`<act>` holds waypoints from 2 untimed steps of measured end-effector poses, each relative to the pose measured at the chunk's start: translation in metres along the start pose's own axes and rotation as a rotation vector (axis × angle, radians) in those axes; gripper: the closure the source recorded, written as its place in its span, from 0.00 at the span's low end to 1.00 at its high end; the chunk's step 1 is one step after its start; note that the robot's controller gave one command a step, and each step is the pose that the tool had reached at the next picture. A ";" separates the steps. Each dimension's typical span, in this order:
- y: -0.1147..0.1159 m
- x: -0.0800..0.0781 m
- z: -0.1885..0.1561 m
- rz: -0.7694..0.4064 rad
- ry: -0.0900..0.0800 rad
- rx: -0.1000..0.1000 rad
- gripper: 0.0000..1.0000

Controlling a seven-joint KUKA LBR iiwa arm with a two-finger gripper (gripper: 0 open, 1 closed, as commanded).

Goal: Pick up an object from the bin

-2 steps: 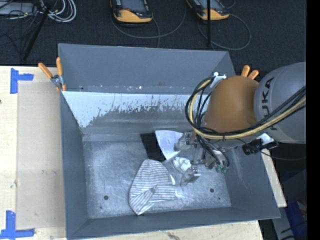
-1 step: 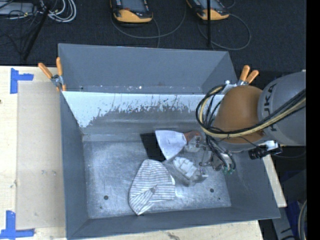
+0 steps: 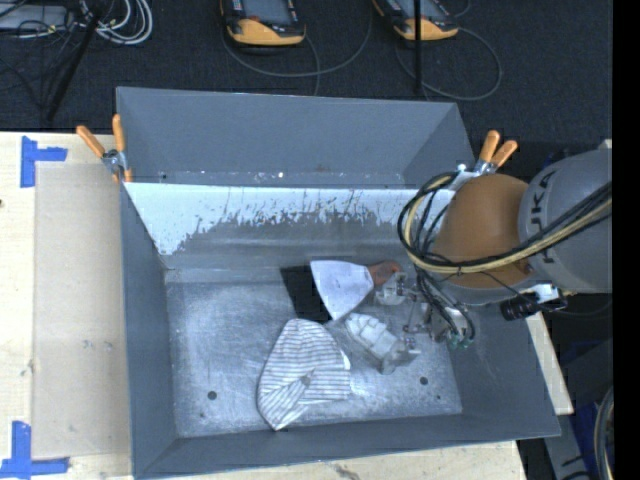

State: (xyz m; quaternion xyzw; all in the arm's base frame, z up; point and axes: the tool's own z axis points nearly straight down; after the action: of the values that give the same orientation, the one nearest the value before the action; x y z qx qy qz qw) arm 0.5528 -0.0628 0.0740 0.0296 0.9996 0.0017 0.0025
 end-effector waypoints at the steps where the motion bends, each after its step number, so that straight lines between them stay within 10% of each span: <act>1: 0.008 0.008 -0.005 0.046 0.003 0.003 0.00; 2: 0.018 0.005 0.000 0.005 0.004 0.009 0.00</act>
Offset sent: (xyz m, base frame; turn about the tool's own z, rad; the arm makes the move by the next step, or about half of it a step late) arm -0.0063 0.0222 -0.0040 0.0049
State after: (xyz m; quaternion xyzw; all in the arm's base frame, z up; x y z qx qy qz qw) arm 0.5484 -0.0446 0.0743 0.0319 0.9995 -0.0030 0.0006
